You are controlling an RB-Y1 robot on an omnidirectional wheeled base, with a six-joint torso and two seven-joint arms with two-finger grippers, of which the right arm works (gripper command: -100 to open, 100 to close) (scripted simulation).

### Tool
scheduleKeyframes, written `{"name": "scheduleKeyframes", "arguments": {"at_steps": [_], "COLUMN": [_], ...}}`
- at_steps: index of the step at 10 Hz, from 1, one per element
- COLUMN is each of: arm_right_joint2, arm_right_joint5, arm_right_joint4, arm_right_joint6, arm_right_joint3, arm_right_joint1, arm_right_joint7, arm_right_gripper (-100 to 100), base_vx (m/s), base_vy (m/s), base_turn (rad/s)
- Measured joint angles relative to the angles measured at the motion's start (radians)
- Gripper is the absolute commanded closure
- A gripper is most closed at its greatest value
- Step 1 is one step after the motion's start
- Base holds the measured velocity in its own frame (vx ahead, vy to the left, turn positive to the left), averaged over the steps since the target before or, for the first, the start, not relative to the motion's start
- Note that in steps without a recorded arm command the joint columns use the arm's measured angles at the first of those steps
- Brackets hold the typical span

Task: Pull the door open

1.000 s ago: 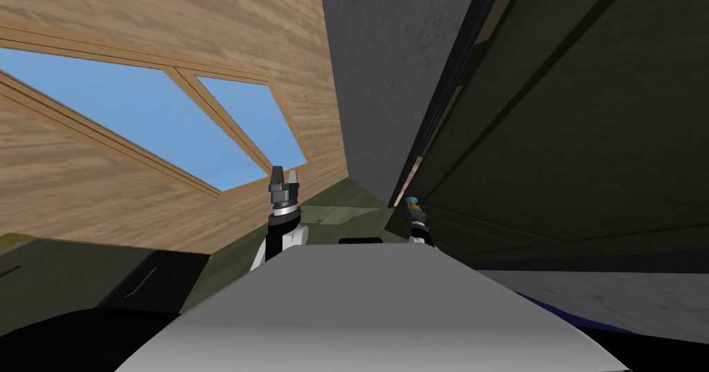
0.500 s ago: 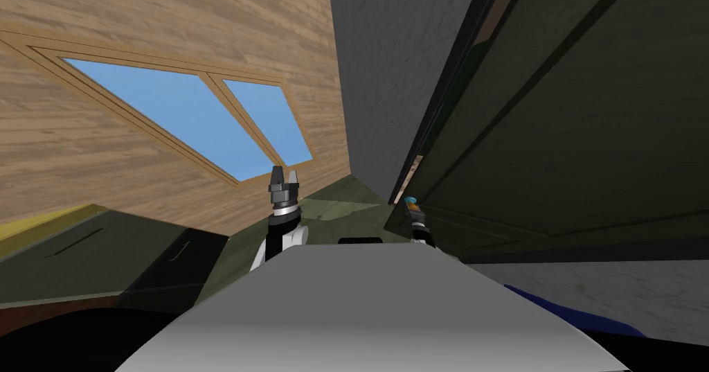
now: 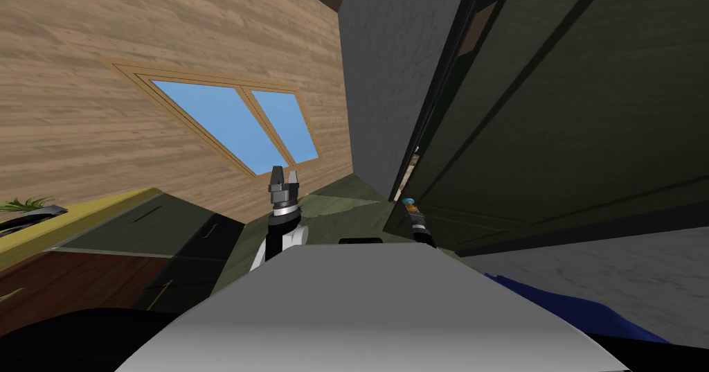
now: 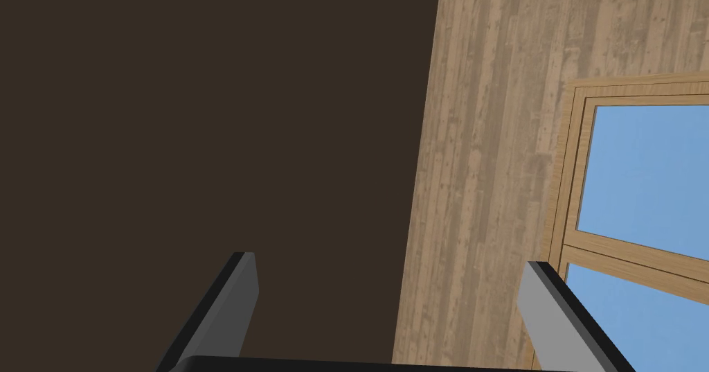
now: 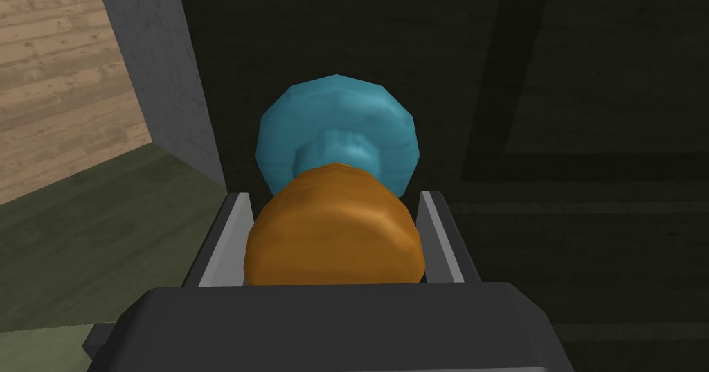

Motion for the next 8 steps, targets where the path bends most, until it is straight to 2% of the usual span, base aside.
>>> {"name": "scheduleKeyframes", "arguments": {"at_steps": [3, 4, 5, 7, 8], "arm_right_joint2": [-0.030, -0.043, -0.056, -0.087, -0.092], "arm_right_joint5": [0.021, 0.030, 0.040, 0.058, 0.064], "arm_right_joint4": [-0.008, 0.002, -0.002, -0.051, -0.037], "arm_right_joint6": [-0.049, -0.074, -0.101, -0.127, -0.145], "arm_right_joint3": [0.033, 0.046, 0.059, 0.084, 0.094], "arm_right_joint1": [0.042, 0.050, 0.072, 0.136, 0.139], "arm_right_joint7": [-0.041, -0.059, -0.076, -0.105, -0.117], "arm_right_gripper": [100, 100, 100, 100, 100], "base_vx": [-0.045, -0.045, -0.063, -0.057, -0.046], "base_vy": [0.011, 0.009, 0.006, 0.002, -0.001], "base_turn": [-0.024, -0.016, -0.025, -0.026, -0.017]}}
